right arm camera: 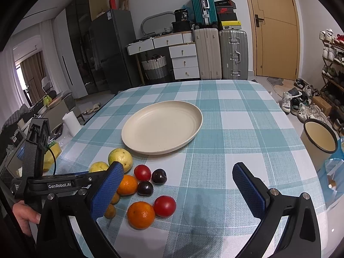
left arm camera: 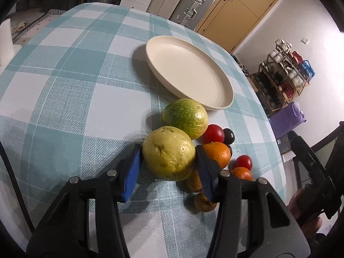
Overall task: Organize fruits
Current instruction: 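Grasp the large yellow citrus with the left gripper and lift it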
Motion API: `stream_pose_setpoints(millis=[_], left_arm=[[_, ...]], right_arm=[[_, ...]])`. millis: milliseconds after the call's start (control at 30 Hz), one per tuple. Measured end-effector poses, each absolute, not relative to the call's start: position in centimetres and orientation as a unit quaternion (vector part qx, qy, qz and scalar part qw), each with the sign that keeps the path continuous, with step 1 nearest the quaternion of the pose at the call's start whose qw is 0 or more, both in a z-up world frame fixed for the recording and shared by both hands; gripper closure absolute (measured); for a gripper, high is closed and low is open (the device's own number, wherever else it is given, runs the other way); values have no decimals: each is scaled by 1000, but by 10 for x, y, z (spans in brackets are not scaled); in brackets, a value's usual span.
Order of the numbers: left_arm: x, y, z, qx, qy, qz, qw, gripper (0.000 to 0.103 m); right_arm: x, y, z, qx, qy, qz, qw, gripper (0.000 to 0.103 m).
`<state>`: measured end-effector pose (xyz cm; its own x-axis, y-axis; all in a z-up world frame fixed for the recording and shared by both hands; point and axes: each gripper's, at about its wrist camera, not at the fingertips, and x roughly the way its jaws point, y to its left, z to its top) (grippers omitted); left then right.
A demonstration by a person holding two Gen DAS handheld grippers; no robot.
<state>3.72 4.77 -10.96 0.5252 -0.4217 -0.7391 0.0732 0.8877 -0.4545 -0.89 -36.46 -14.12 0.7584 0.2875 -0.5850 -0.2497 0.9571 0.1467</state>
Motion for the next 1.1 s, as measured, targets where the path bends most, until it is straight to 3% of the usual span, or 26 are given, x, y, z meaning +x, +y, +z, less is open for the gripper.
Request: stream_pose_setpoints(millis=[833,1100], left_arm=[[21,77,-89,-199,434,-138,868,56],[8,90,-74,-154,418,-113,888,56]], right_arm=[[1,-366,-147,82,339,218,912,0],[18,-340,-148,84,359,257,893,0]])
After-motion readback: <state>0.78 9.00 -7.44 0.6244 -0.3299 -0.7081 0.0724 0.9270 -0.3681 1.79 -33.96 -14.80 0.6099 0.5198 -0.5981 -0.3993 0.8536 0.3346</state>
